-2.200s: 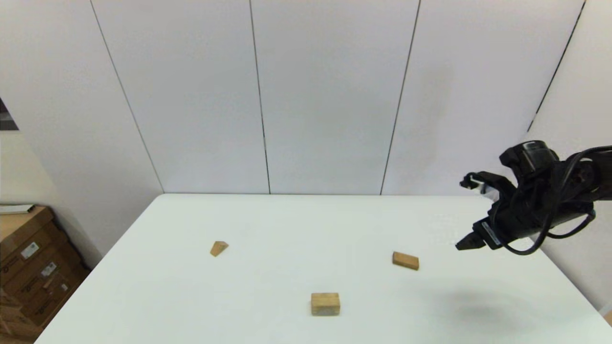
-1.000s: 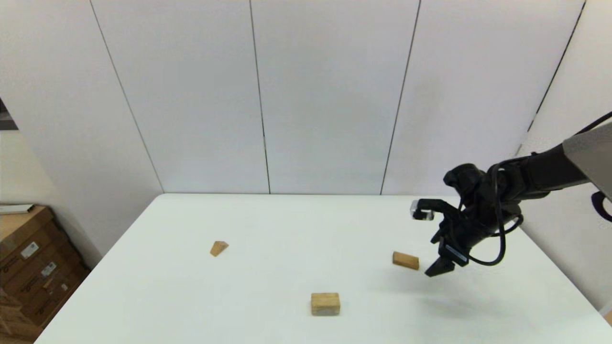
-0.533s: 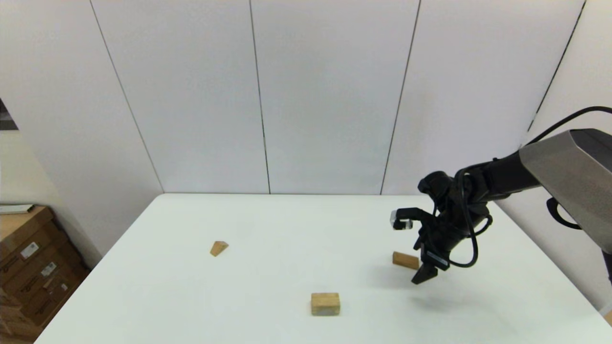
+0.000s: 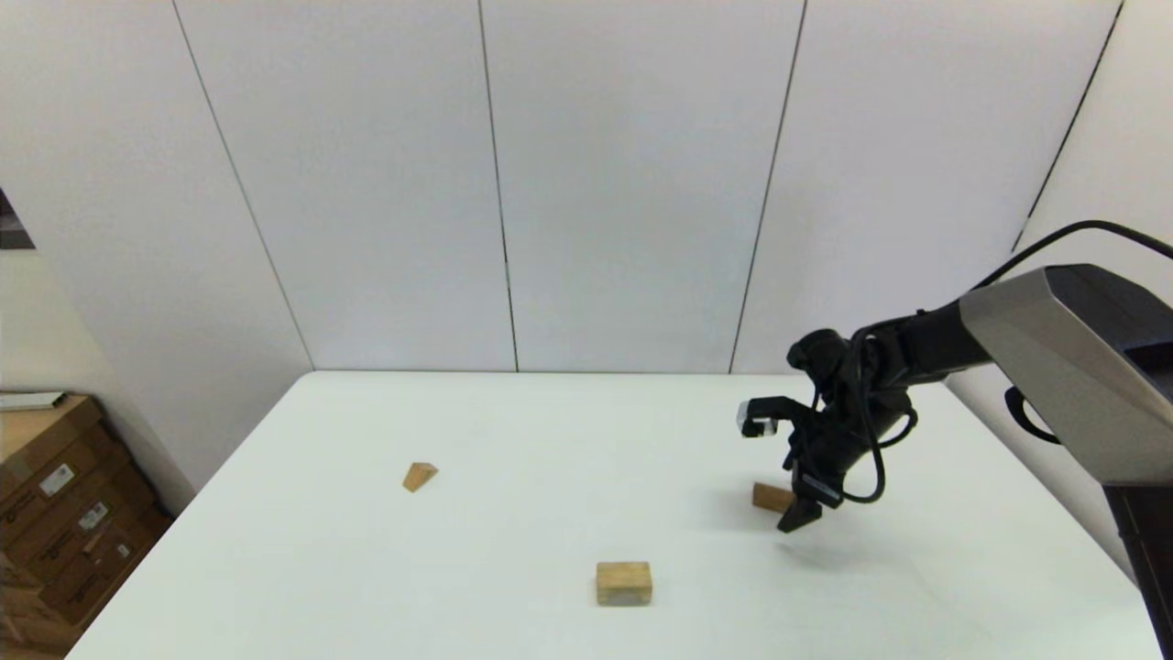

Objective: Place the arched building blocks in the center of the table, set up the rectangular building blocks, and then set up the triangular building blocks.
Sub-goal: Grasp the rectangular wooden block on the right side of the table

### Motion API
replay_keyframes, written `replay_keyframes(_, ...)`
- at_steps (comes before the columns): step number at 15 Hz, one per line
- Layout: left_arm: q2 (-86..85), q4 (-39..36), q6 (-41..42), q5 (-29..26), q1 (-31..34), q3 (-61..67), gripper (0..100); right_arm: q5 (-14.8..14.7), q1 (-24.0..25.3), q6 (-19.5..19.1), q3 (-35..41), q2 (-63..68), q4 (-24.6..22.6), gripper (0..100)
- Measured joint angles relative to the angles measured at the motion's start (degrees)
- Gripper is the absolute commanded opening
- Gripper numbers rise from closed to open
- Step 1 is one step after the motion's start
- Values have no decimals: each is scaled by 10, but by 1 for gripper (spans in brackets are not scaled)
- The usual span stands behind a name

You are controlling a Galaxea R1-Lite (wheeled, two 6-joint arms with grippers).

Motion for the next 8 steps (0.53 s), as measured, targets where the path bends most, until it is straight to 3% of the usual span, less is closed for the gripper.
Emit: replay_keyframes(8, 0, 0, 0, 0, 0, 0, 100, -34, 0, -15, -54, 41, 5, 100)
